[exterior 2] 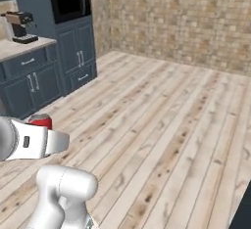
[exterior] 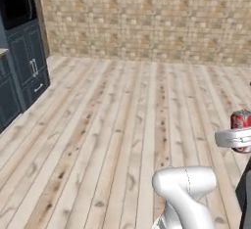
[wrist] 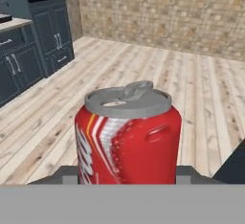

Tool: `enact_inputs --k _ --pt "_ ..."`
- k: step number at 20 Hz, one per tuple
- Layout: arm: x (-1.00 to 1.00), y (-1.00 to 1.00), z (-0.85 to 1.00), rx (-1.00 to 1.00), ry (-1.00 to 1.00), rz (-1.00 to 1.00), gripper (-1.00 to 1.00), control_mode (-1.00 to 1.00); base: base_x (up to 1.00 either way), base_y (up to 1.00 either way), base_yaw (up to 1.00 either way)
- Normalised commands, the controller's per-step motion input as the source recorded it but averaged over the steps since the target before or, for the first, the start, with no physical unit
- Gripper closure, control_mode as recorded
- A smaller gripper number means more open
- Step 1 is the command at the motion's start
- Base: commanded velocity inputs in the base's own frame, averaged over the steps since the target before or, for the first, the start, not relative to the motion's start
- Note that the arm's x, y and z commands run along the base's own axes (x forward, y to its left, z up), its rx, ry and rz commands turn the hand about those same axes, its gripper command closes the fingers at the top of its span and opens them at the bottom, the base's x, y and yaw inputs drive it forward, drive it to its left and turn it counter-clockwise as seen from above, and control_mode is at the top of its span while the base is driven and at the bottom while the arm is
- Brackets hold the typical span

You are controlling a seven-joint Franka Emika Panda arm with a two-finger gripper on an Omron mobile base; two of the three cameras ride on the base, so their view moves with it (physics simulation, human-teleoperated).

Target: Open the fridge, grab two sodas, and place both sodas inside the bowl with ice on the dining counter.

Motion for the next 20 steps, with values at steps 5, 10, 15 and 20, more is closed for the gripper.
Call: enact_inputs --k 5,10,15,20 --pt "0.0 0.0 0.0 0.0 0.0 0.0 1.0 1.0 0.95 -0.01 -0.41" --pt "0.0 0.0 0.0 0.0 0.0 0.0 1.0 1.0 0.9 0.0 -0.43" --pt "0.0 0.0 0.0 0.0 0.0 0.0 1.0 1.0 0.82 0.0 -0.47" --pt "0.0 0.0 0.0 0.0 0.0 0.0 1.0 1.0 0.75 0.14 -0.5"
